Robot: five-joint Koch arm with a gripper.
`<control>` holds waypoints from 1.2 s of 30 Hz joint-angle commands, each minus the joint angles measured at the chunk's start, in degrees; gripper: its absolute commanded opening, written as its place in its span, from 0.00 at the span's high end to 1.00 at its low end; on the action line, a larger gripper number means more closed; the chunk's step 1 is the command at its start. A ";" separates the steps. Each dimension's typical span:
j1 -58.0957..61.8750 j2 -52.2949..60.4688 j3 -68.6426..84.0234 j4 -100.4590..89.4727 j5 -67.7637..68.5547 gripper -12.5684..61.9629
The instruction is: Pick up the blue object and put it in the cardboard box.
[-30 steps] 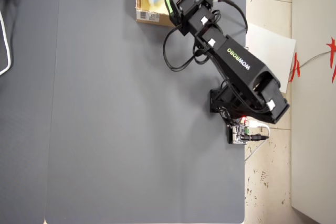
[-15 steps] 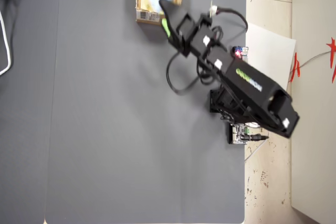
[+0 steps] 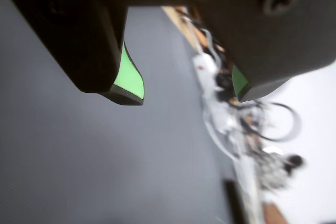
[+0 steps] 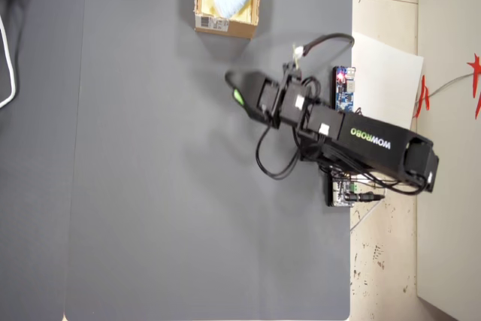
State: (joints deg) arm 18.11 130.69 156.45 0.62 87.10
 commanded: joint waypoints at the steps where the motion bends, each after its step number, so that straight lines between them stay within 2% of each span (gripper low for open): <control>1: -2.02 4.83 -0.79 -0.62 1.67 0.38; 12: -9.84 5.01 12.48 -2.11 1.67 0.38; 19: -10.37 5.01 19.34 -3.96 1.58 0.38; 36: -10.02 5.01 22.24 2.72 1.23 0.38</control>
State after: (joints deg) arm 8.09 130.69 176.48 -3.69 87.45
